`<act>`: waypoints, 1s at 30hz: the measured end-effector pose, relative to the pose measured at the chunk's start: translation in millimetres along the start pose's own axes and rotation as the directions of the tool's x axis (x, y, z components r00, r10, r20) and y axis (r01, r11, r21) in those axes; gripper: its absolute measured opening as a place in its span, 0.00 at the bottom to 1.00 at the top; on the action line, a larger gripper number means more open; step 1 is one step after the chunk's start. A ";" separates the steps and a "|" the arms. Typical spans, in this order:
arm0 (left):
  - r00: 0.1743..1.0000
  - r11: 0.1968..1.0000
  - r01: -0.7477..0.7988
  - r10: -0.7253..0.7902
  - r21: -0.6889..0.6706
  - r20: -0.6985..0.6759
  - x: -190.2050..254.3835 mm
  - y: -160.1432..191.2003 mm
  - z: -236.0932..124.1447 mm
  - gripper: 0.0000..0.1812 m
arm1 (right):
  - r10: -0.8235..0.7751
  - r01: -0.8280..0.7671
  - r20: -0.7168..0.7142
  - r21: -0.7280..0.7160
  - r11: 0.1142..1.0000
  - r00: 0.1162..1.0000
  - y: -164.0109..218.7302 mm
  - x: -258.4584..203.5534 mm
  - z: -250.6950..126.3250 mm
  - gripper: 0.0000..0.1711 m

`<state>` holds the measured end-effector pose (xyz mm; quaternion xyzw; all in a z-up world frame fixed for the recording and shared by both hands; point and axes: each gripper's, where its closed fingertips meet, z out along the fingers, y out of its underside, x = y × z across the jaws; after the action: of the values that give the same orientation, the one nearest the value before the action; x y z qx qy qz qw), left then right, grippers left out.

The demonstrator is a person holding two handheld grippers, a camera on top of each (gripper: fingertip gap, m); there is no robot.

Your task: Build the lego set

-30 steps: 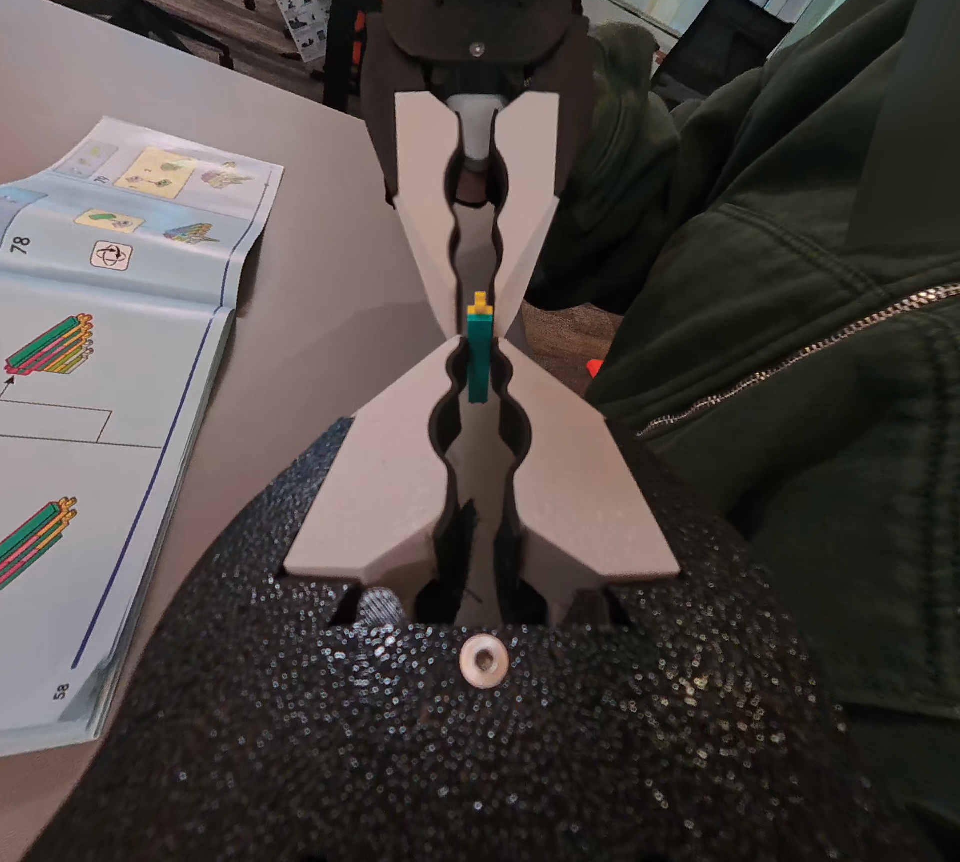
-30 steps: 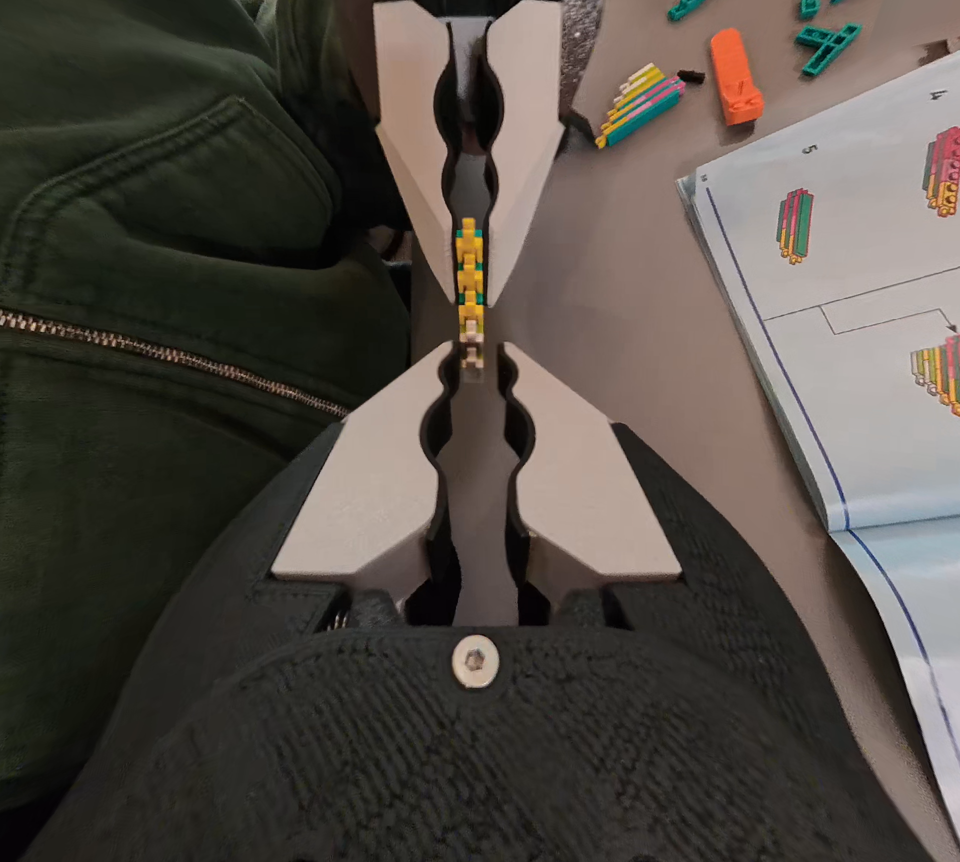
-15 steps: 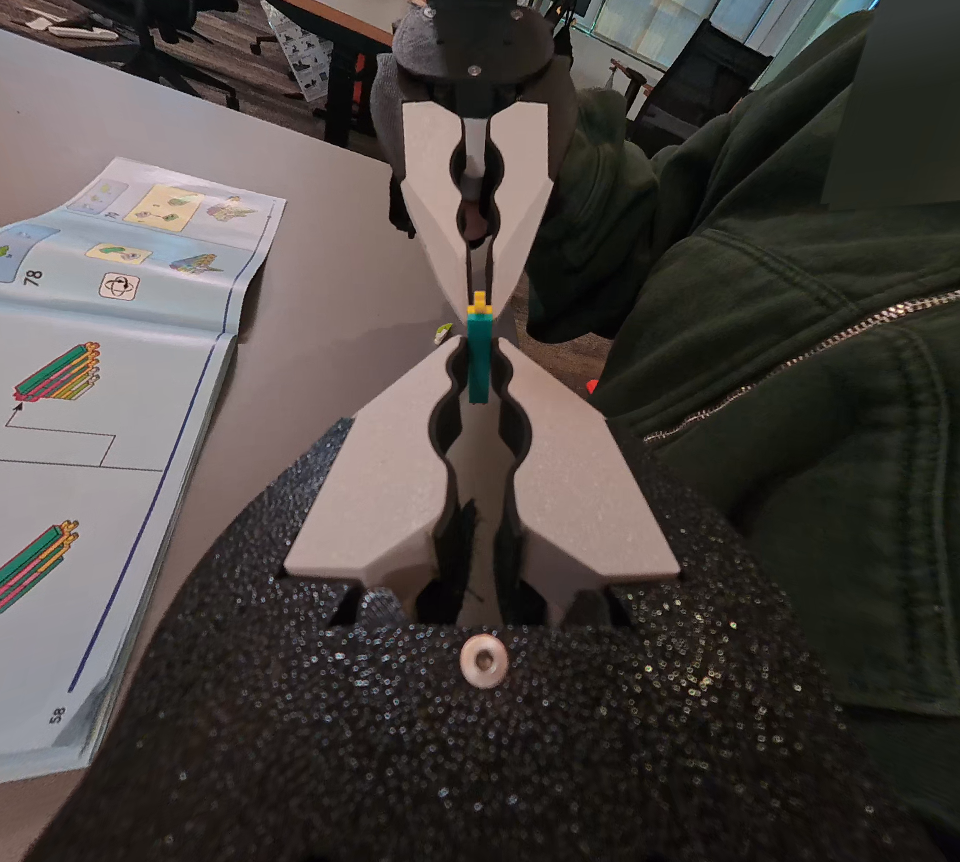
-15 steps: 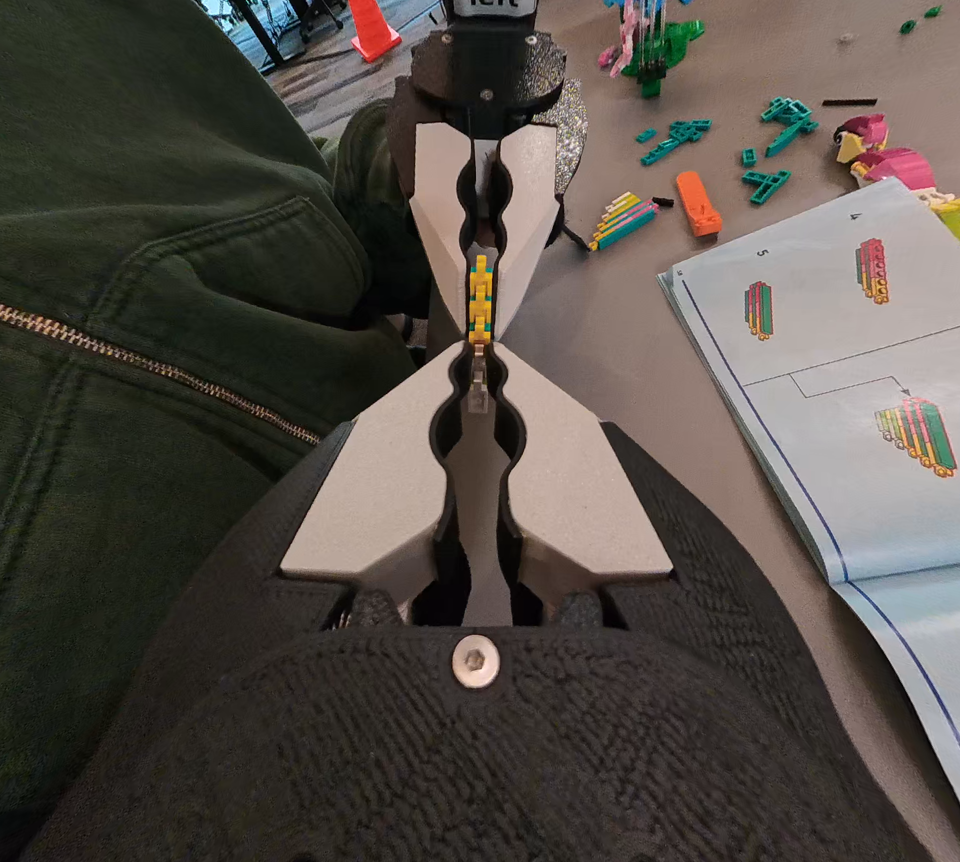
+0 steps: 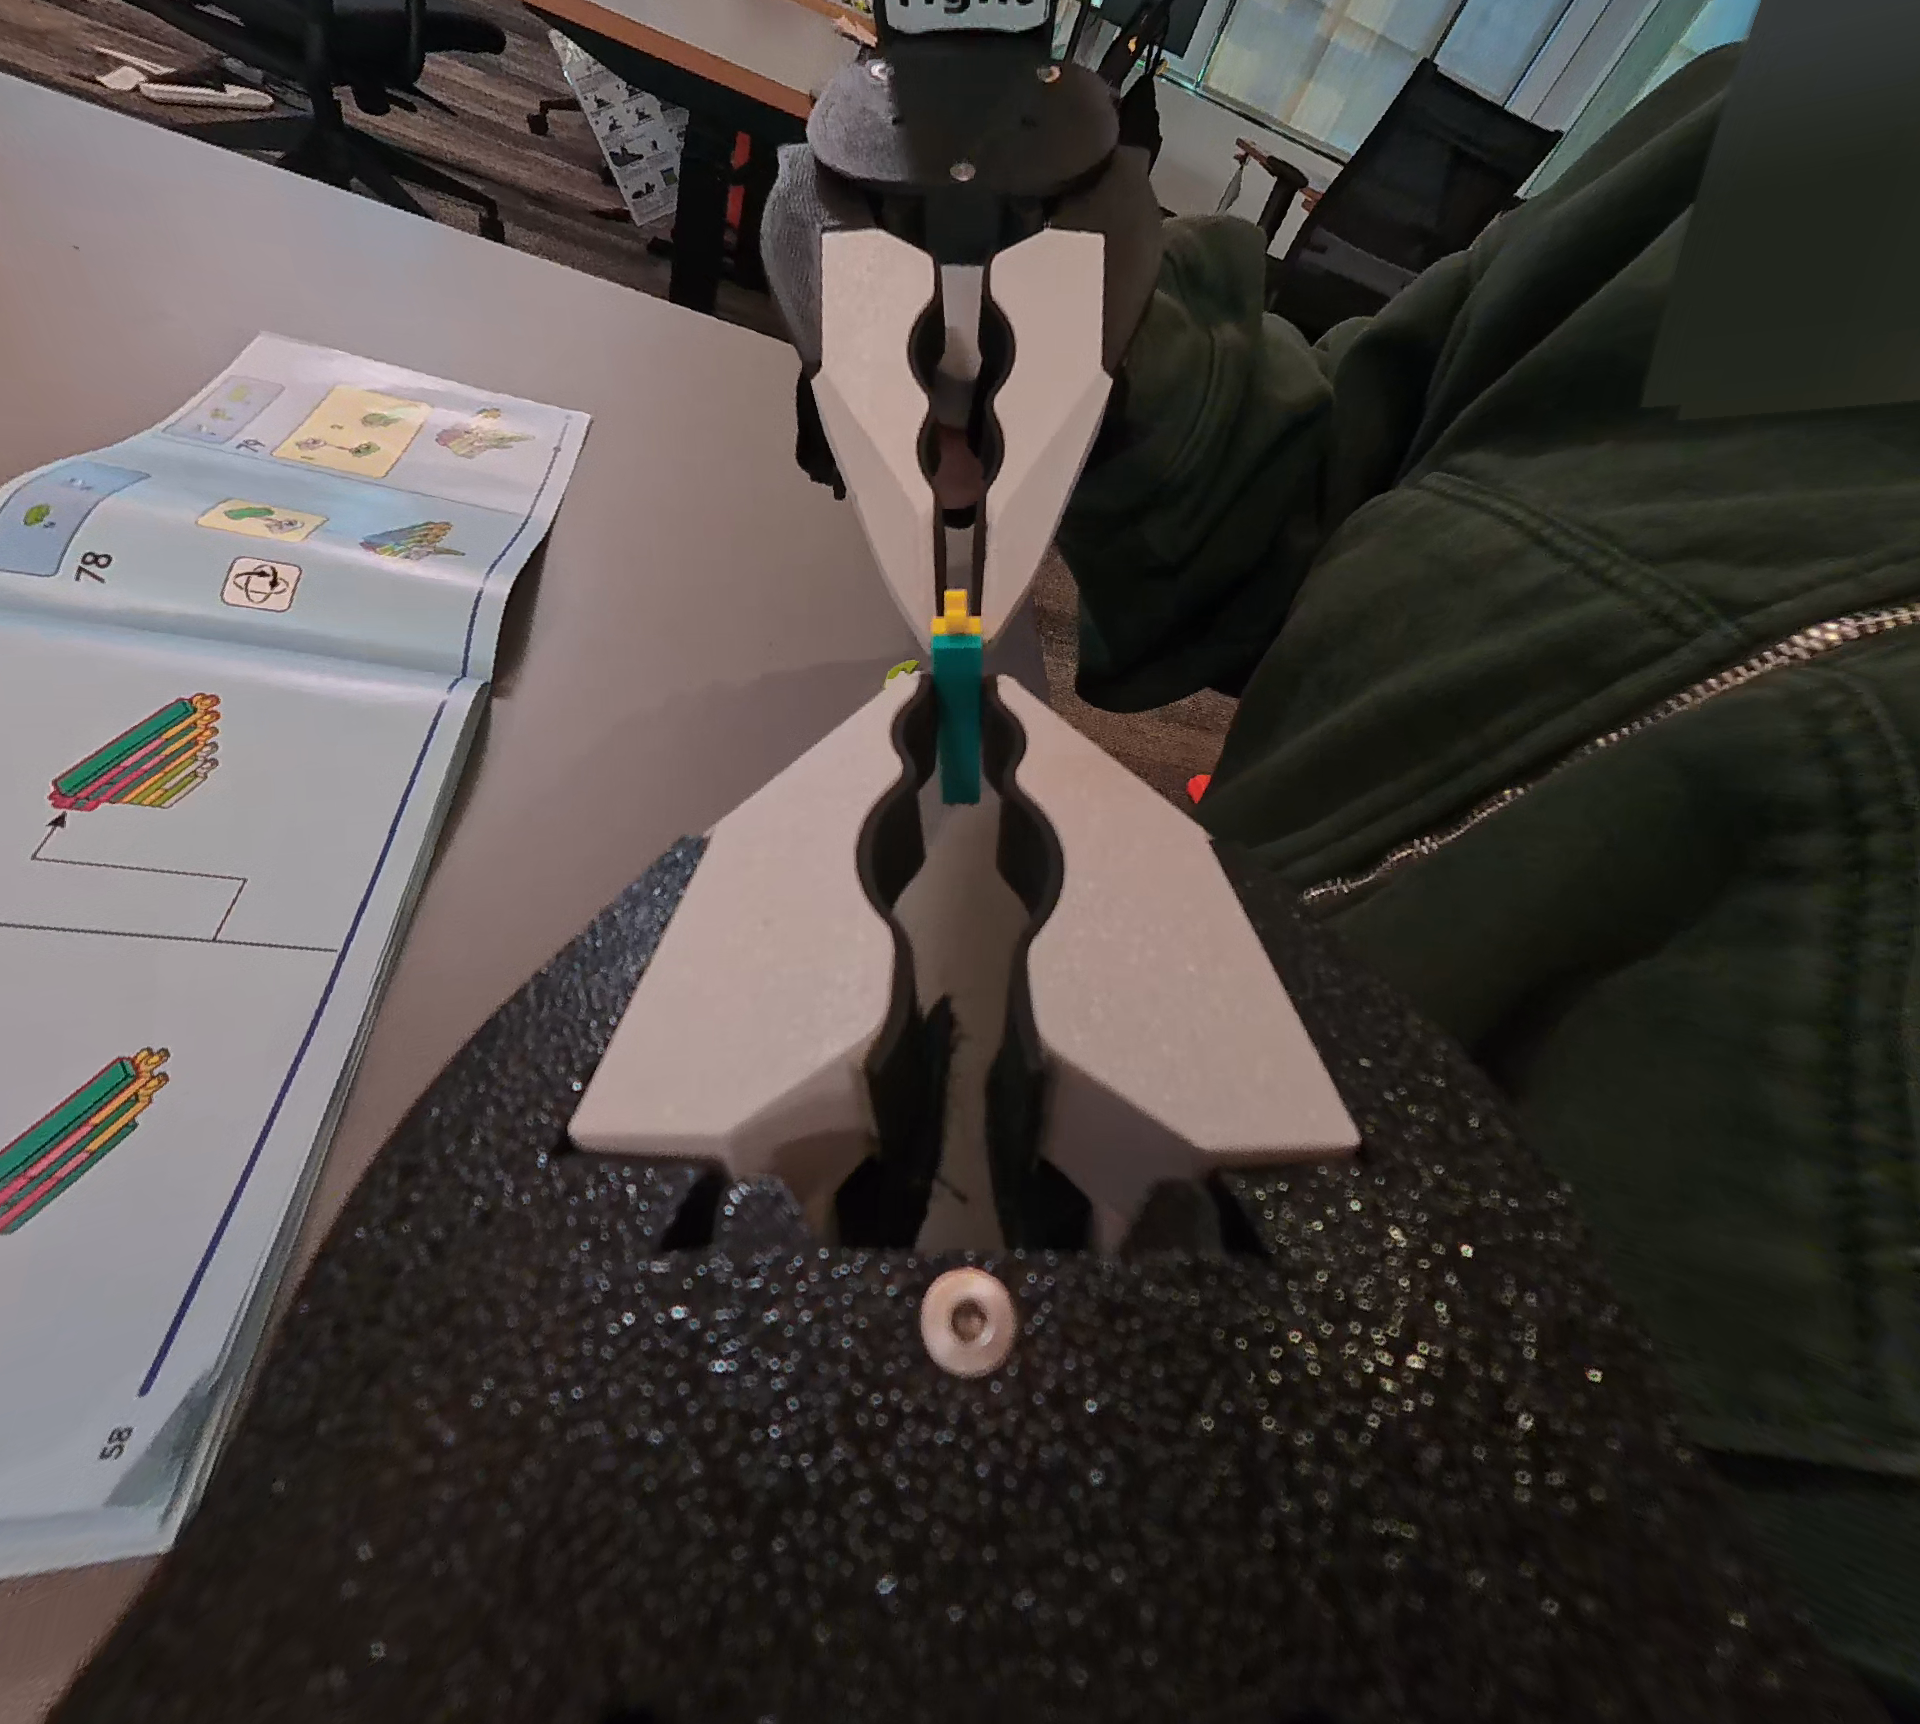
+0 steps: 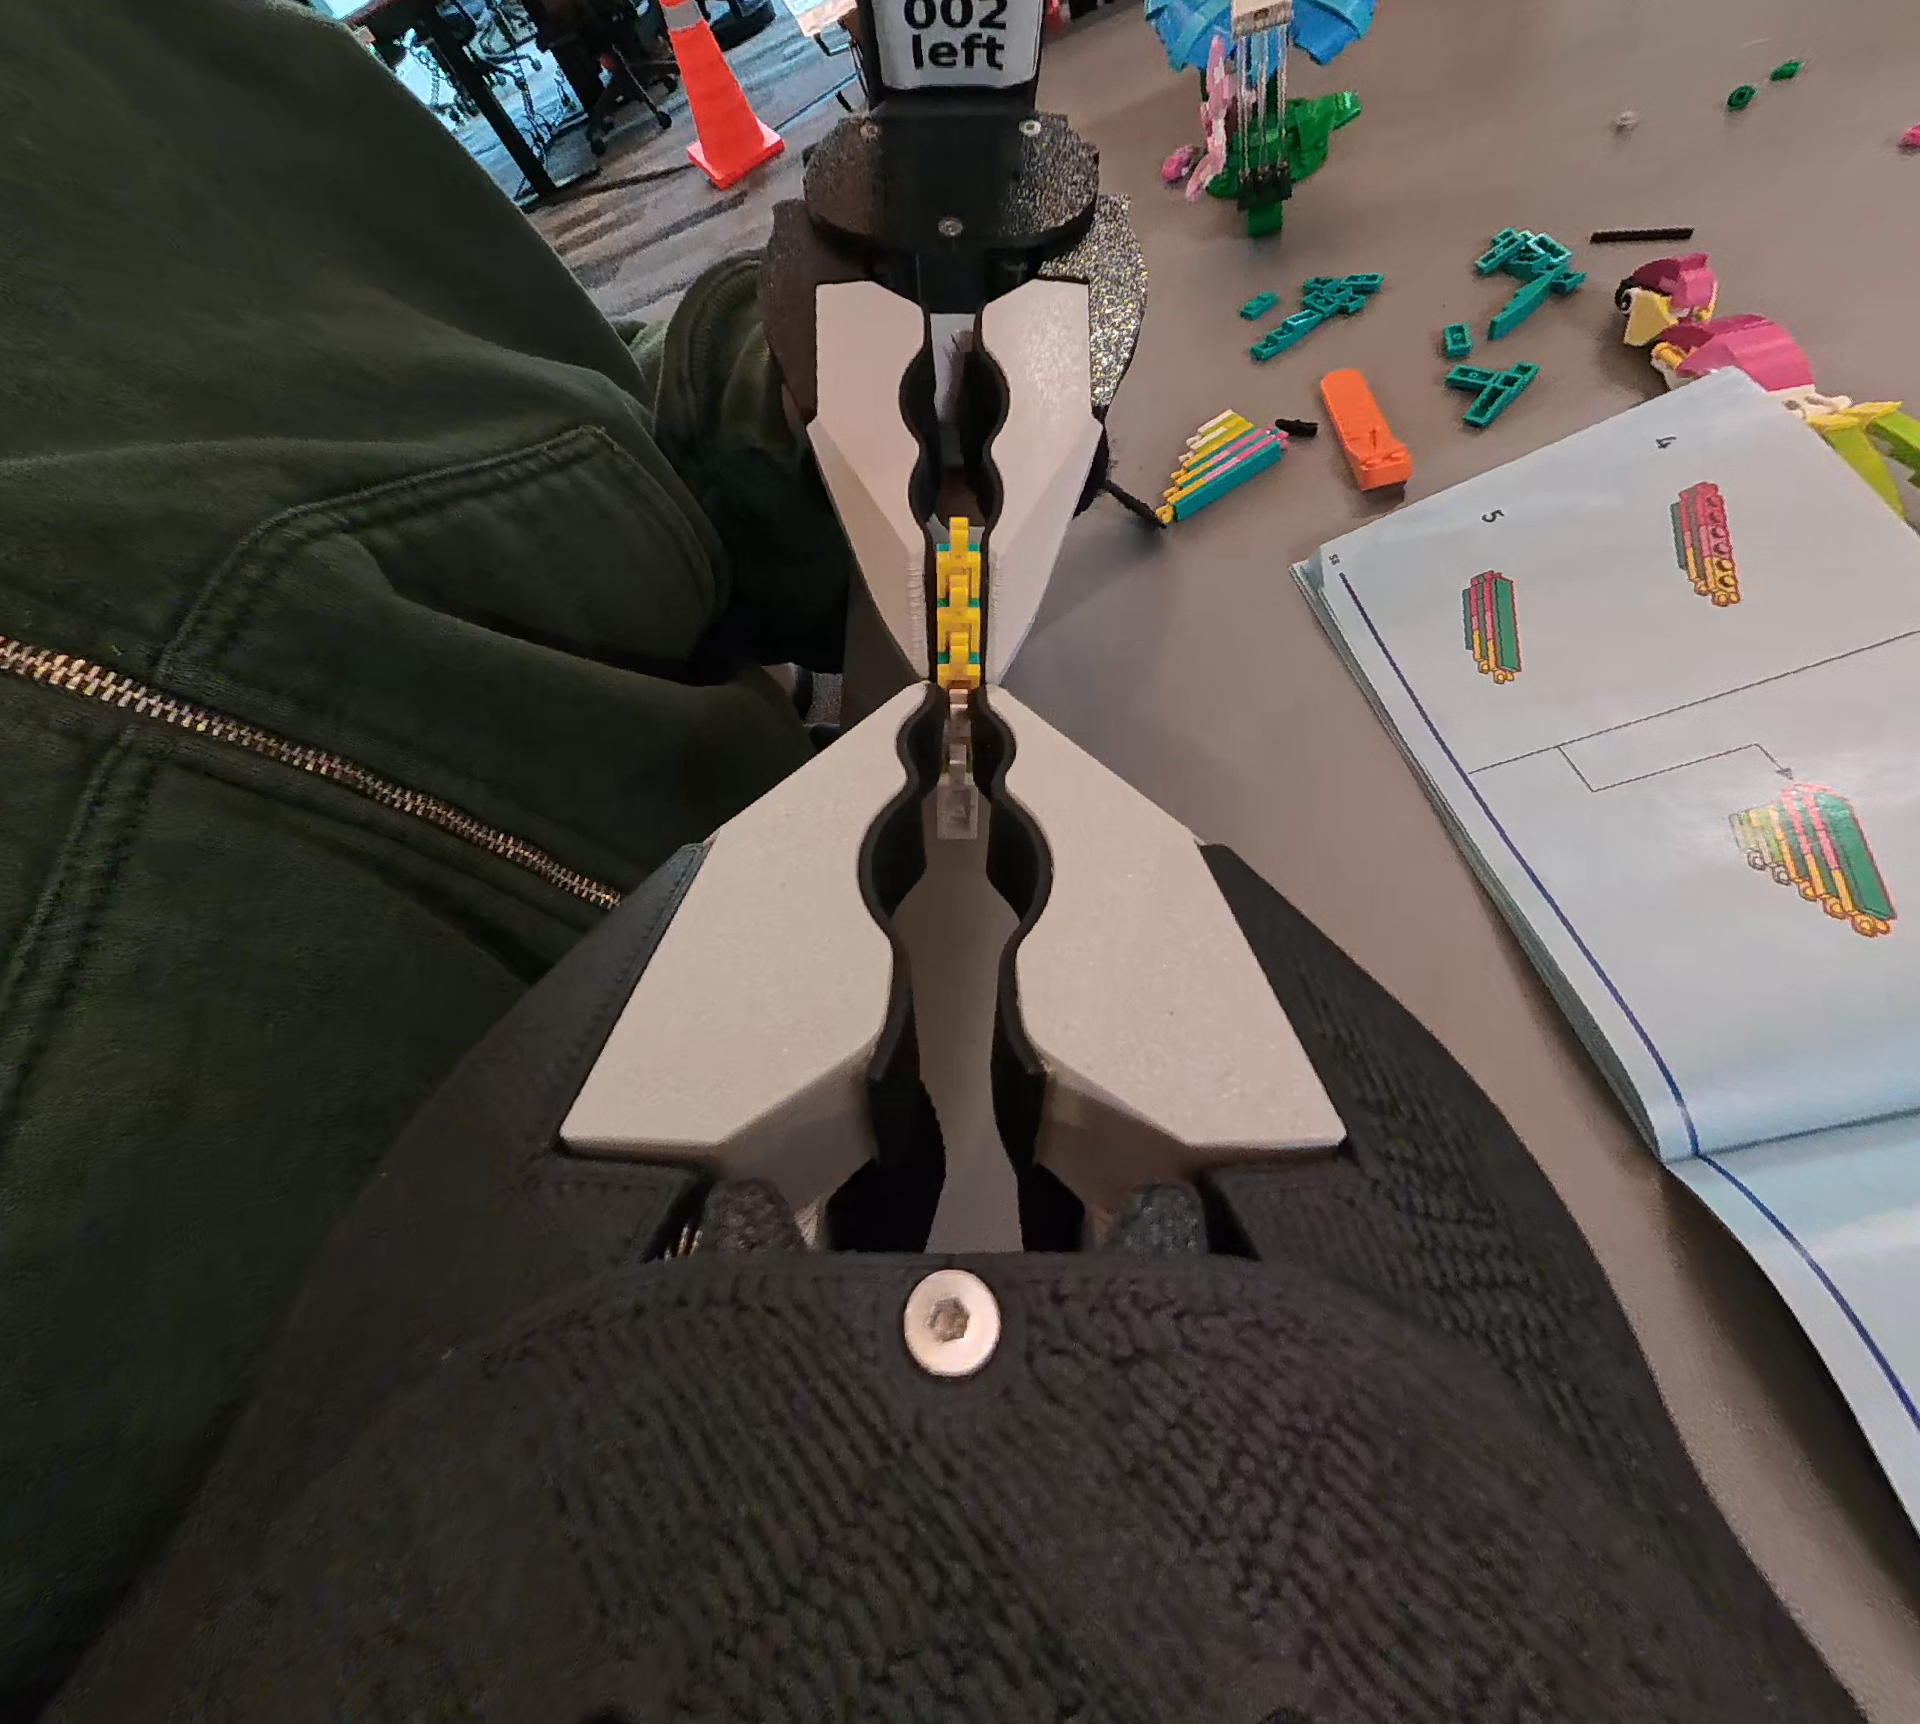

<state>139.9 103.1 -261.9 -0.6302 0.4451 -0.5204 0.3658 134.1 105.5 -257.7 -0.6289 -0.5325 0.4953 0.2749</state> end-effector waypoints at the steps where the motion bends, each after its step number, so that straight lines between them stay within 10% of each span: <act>1: 1.000 1.000 0.002 -0.002 -0.004 0.002 -0.6 0.9 0.3 0.03 | 0.003 -0.003 -0.001 0.001 1.000 1.000 0.9 0.6 0.4 0.02; 8: 0.996 1.000 0.010 -0.012 0.016 0.084 -10.8 -2.0 -3.2 0.03 | 0.059 -0.058 -0.022 0.058 0.997 0.998 3.3 9.5 -1.0 0.19; 13: 0.998 0.997 0.040 -0.043 0.059 0.052 -9.0 -5.4 -2.5 0.03 | 0.040 -0.039 -0.028 0.064 0.997 0.999 5.8 10.1 1.3 0.05; 30: 0.998 0.986 0.059 -0.057 0.159 -0.018 0.6 -22.5 -1.2 0.03 | 0.082 -0.089 0.041 0.227 0.970 0.996 -18.4 0.5 -13.0 0.04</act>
<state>142.8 110.1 -240.7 -0.6081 0.3861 -0.5690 0.3968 138.7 113.5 -237.1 -0.6076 -0.4486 0.5746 0.3153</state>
